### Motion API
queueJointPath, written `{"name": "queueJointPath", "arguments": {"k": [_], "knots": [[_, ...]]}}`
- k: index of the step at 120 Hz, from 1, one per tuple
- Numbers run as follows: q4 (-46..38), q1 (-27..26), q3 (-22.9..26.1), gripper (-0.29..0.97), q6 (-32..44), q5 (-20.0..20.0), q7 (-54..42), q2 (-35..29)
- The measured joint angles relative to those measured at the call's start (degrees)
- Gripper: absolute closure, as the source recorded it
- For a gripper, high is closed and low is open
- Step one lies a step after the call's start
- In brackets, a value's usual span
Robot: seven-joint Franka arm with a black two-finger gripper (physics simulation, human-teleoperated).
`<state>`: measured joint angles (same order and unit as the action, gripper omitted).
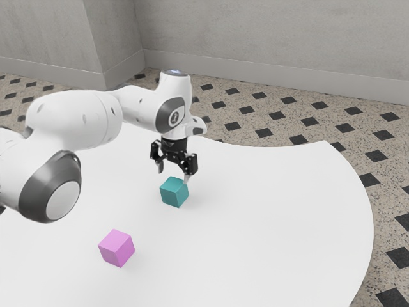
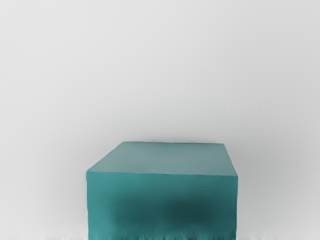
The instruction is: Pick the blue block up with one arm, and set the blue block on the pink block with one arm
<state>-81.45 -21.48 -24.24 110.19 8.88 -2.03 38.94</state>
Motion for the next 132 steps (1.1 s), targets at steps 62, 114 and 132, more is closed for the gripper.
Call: {"name": "queueJointPath", "arguments": {"k": [62,114,132], "knots": [[-1.0,0.6,-0.7,0.00,3.7,5.0,0.0,3.7],[-2.6,0.2,-0.7,0.08,4.6,6.4,0.4,5.5],[-2.6,0.2,-0.7,0.10,4.7,6.3,0.8,5.4]]}}
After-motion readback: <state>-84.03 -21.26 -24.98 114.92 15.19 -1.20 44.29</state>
